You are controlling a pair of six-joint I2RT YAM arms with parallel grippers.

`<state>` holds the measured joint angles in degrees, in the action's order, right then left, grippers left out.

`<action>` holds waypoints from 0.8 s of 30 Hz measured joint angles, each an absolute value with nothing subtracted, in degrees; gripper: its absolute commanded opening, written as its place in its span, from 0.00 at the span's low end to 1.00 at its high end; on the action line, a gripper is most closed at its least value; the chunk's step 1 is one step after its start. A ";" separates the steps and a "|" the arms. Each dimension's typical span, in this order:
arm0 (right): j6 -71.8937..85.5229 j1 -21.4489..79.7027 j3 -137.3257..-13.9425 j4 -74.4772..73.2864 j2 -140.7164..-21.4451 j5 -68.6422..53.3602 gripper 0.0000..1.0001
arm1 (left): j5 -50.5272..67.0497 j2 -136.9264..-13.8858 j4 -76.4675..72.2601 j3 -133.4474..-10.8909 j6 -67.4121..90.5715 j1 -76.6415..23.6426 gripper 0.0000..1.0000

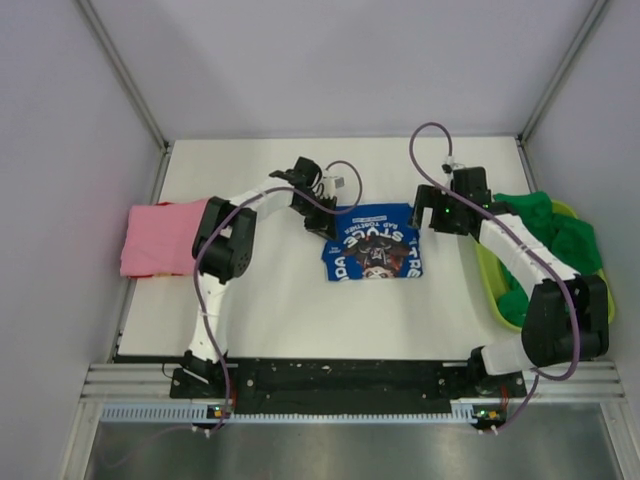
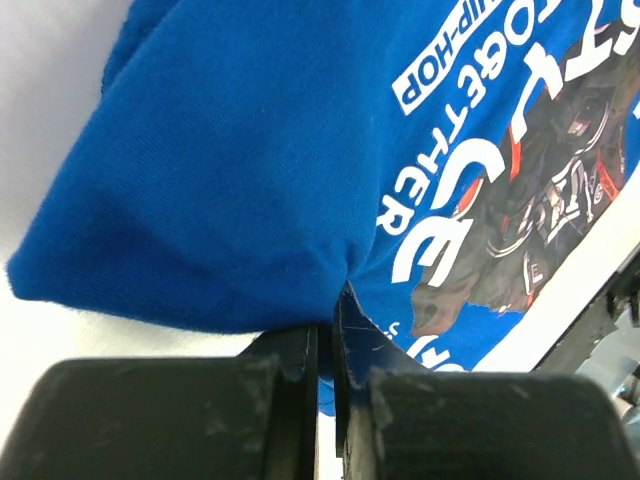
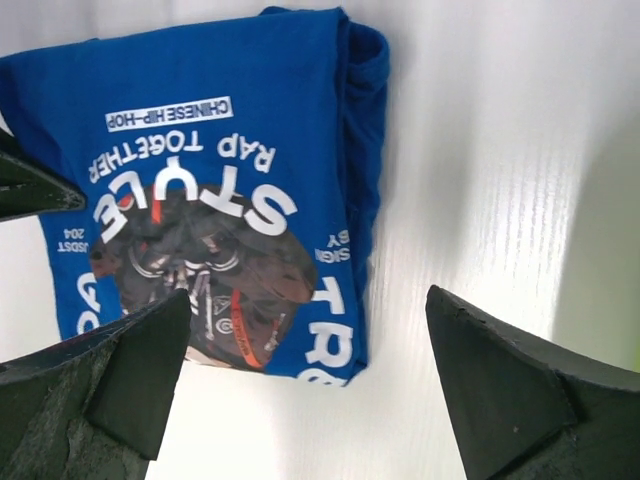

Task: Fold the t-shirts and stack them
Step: Put the neatly folded tshirt into the corner of the board with the left arm

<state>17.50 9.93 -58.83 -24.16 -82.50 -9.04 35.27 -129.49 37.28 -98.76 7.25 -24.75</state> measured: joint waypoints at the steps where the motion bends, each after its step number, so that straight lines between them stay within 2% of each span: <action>1: 17.02 9.93 -58.78 -24.53 -82.02 -8.51 0.99 | 35.29 -129.32 37.74 -98.63 6.33 -24.43 0.00; 6: 14.96 9.93 -57.63 -26.57 -79.48 -6.09 0.99 | 29.80 -123.87 42.02 -94.17 -3.44 -21.28 0.00; 16: 11.70 9.93 -57.36 -29.56 -78.13 -3.60 0.99 | 4.36 -102.94 50.57 -82.94 -24.47 -16.91 0.00; 24: 10.48 9.93 -57.36 -30.09 -78.06 -2.50 0.99 | -13.61 -98.04 54.08 -80.99 -31.83 -14.39 0.00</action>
<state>10.48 9.93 -57.36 -30.09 -78.06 -2.50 -13.61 -98.04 54.08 -80.99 -31.83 -14.39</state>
